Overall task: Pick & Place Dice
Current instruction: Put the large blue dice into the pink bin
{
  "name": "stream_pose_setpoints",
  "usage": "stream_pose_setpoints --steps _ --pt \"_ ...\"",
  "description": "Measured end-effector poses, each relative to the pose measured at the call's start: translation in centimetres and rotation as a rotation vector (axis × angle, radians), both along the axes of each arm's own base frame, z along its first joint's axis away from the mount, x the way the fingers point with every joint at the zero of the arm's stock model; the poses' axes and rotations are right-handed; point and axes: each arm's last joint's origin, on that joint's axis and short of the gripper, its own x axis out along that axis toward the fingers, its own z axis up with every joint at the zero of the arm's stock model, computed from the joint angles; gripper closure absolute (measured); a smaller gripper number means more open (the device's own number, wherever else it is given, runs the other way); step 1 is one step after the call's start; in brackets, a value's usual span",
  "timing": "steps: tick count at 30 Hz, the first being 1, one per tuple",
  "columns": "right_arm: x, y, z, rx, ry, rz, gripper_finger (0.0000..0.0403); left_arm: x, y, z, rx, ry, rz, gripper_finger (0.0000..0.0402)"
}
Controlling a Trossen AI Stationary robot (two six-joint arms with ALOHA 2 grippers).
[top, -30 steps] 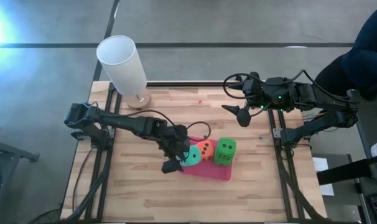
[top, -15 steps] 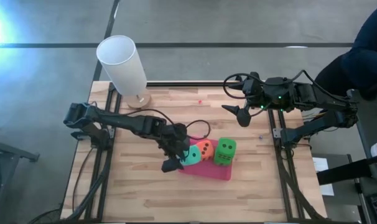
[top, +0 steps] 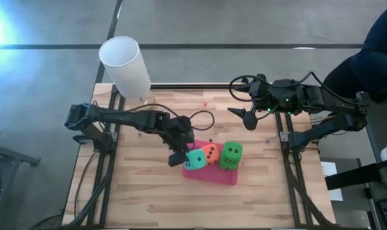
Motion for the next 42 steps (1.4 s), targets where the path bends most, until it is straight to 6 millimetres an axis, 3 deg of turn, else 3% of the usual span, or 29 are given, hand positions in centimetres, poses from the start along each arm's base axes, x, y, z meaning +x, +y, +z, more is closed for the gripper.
stream_pose_setpoints --steps 9,23,30,42 --pt "0.0 0.0 0.0 0.000 0.000 0.000 0.0003 -0.4 0.8 -1.9 0.225 0.007 0.003 0.0199" --pt "0.0 0.0 0.0 0.000 0.000 0.000 0.0003 -0.4 3.4 -2.5 0.318 0.027 0.172 0.0236" --pt "0.0 0.0 0.0 0.000 0.000 0.000 0.0003 -0.5 1.6 -3.3 0.312 0.016 0.107 0.0237" --pt "0.0 0.0 0.0 0.000 0.000 0.000 0.0003 -0.3 -2.8 -2.9 0.303 -0.076 -0.013 0.0246"
